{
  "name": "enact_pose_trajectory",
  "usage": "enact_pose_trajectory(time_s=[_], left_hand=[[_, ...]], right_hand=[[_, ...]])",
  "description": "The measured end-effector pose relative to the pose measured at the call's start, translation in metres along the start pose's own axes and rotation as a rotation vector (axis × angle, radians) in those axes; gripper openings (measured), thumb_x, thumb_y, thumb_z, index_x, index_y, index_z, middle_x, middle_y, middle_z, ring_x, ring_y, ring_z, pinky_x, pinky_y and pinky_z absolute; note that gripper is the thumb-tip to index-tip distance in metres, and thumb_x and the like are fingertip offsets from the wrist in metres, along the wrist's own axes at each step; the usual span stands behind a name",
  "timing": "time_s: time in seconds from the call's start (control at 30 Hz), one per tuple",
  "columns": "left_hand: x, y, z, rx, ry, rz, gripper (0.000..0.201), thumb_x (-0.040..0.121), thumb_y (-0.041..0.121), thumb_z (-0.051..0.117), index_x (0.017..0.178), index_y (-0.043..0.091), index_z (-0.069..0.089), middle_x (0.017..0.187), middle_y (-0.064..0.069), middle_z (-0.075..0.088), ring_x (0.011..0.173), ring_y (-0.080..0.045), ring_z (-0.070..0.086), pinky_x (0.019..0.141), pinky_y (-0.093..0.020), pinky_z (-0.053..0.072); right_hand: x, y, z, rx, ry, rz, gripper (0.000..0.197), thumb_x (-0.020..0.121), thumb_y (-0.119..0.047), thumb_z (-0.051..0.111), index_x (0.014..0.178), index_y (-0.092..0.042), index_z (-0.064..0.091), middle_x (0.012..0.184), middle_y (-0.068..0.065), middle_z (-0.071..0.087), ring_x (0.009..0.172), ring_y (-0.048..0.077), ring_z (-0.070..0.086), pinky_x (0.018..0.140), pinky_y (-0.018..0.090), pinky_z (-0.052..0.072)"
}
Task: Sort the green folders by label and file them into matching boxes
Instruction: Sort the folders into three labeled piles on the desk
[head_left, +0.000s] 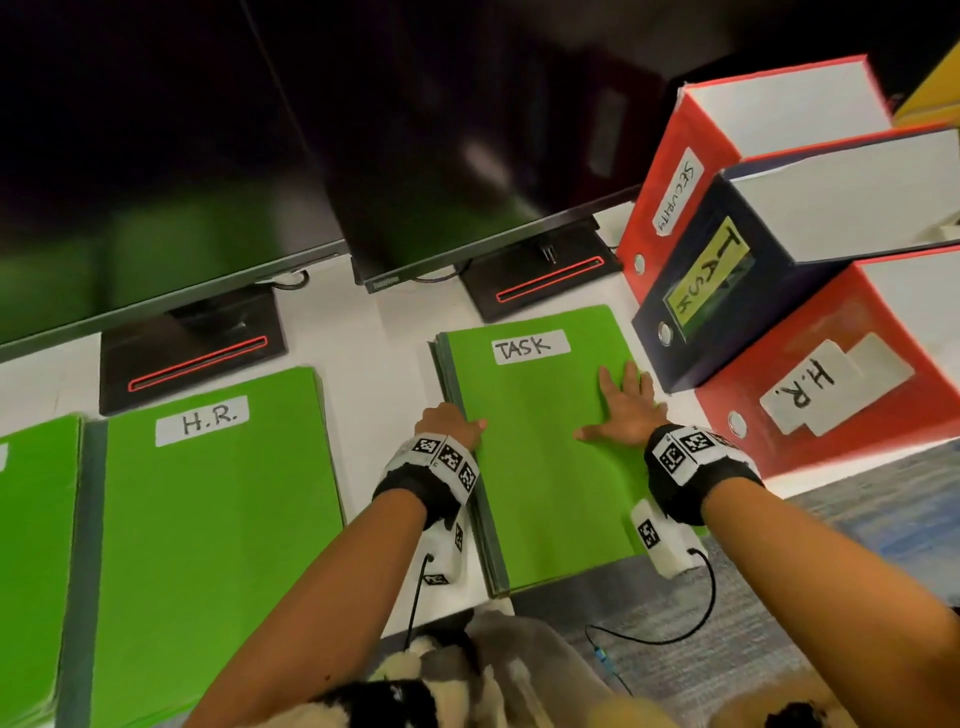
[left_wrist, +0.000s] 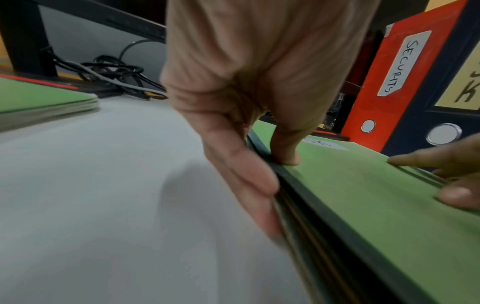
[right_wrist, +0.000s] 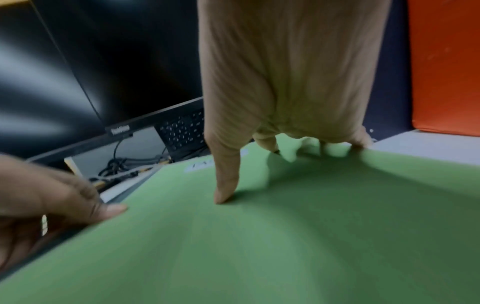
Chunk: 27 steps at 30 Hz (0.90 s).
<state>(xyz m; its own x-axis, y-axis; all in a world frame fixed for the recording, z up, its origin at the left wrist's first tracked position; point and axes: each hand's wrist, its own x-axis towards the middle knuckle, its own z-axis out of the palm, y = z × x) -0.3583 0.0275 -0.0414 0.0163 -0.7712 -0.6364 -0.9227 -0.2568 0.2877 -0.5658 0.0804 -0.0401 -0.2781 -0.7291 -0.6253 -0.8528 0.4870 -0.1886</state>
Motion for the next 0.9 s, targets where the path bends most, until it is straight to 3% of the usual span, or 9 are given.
enact_pose_trajectory(time_s=[0.13,0.27,0.4,0.47,0.53,0.63,0.73,0.83,0.9], left_hand=[[0.005,-0.010,0.000,-0.119,-0.025,0.026,0.061,0.085,0.046,0.060,0.123,0.001,0.047,0.127,-0.018,0.053,0.117,-0.034,0.054,0.095,-0.036,0.046],[0.009,-0.035,-0.019,-0.260,-0.063,0.094,0.050,0.081,0.043,0.065,0.103,0.000,0.052,0.109,-0.022,0.064,0.091,-0.038,0.065,0.086,-0.044,0.054],[0.010,-0.082,-0.065,-0.376,0.199,0.107,0.025,0.089,0.034,0.056,0.092,0.011,0.046,0.108,-0.024,0.064,0.104,-0.037,0.061,0.090,-0.040,0.047],[0.011,-0.111,-0.089,-0.374,0.314,0.053,0.030,0.092,0.032,0.051,0.103,0.004,0.054,0.115,-0.024,0.061,0.114,-0.036,0.054,0.096,-0.036,0.041],[0.010,-0.144,-0.107,-0.332,0.373,-0.014,0.039,0.094,0.028,0.049,0.119,-0.002,0.051,0.126,-0.023,0.054,0.121,-0.035,0.048,0.100,-0.037,0.038],[0.007,-0.195,-0.122,-0.255,0.450,-0.179,0.051,0.093,0.029,0.050,0.133,0.000,0.039,0.139,-0.022,0.037,0.130,-0.036,0.033,0.107,-0.041,0.031],[0.001,-0.243,-0.128,-0.268,0.415,-0.398,0.064,0.092,0.032,0.051,0.142,0.002,0.024,0.150,-0.021,0.020,0.139,-0.036,0.019,0.112,-0.044,0.023],[0.000,-0.271,-0.126,-0.286,0.392,-0.432,0.070,0.093,0.032,0.048,0.145,0.000,0.014,0.154,-0.019,0.012,0.142,-0.035,0.014,0.113,-0.045,0.021],[0.003,-0.280,-0.123,-0.297,0.415,-0.443,0.073,0.093,0.033,0.048,0.146,0.000,0.012,0.154,-0.018,0.013,0.141,-0.036,0.015,0.113,-0.046,0.021]], right_hand=[[-0.004,-0.010,-0.005,-0.088,-0.017,0.042,0.104,0.080,-0.049,0.064,0.150,-0.019,-0.007,0.155,0.013,-0.021,0.143,0.034,-0.016,0.112,0.060,0.003],[-0.015,-0.057,-0.012,-0.105,0.023,-0.034,0.096,0.081,-0.048,0.062,0.150,-0.014,0.005,0.156,0.013,-0.014,0.144,0.035,-0.014,0.113,0.057,0.001],[-0.036,-0.133,-0.004,0.019,0.018,-0.271,0.089,0.085,-0.048,0.058,0.148,-0.008,0.011,0.157,0.015,0.002,0.145,0.033,-0.001,0.117,0.047,0.010],[-0.049,-0.170,0.003,0.116,-0.020,-0.386,0.080,0.088,-0.042,0.057,0.146,-0.003,0.019,0.155,0.015,0.018,0.144,0.030,0.016,0.115,0.035,0.017],[-0.057,-0.201,0.018,0.179,-0.079,-0.426,0.078,0.089,-0.041,0.055,0.147,-0.004,0.018,0.155,0.013,0.020,0.143,0.025,0.021,0.113,0.031,0.020],[-0.064,-0.236,0.049,0.284,-0.178,-0.394,0.076,0.090,-0.041,0.054,0.147,-0.004,0.019,0.153,0.013,0.024,0.140,0.025,0.027,0.110,0.030,0.026],[-0.068,-0.259,0.082,0.378,-0.240,-0.346,0.081,0.088,-0.044,0.055,0.146,-0.002,0.017,0.153,0.016,0.022,0.141,0.026,0.026,0.114,0.035,0.026],[-0.067,-0.275,0.108,0.480,-0.232,-0.266,0.084,0.085,-0.047,0.059,0.145,-0.003,0.021,0.150,0.015,0.030,0.137,0.027,0.033,0.112,0.040,0.030],[-0.064,-0.282,0.117,0.522,-0.167,-0.201,0.072,0.084,-0.044,0.061,0.137,-0.001,0.036,0.132,0.009,0.046,0.122,0.022,0.045,0.101,0.033,0.038]])
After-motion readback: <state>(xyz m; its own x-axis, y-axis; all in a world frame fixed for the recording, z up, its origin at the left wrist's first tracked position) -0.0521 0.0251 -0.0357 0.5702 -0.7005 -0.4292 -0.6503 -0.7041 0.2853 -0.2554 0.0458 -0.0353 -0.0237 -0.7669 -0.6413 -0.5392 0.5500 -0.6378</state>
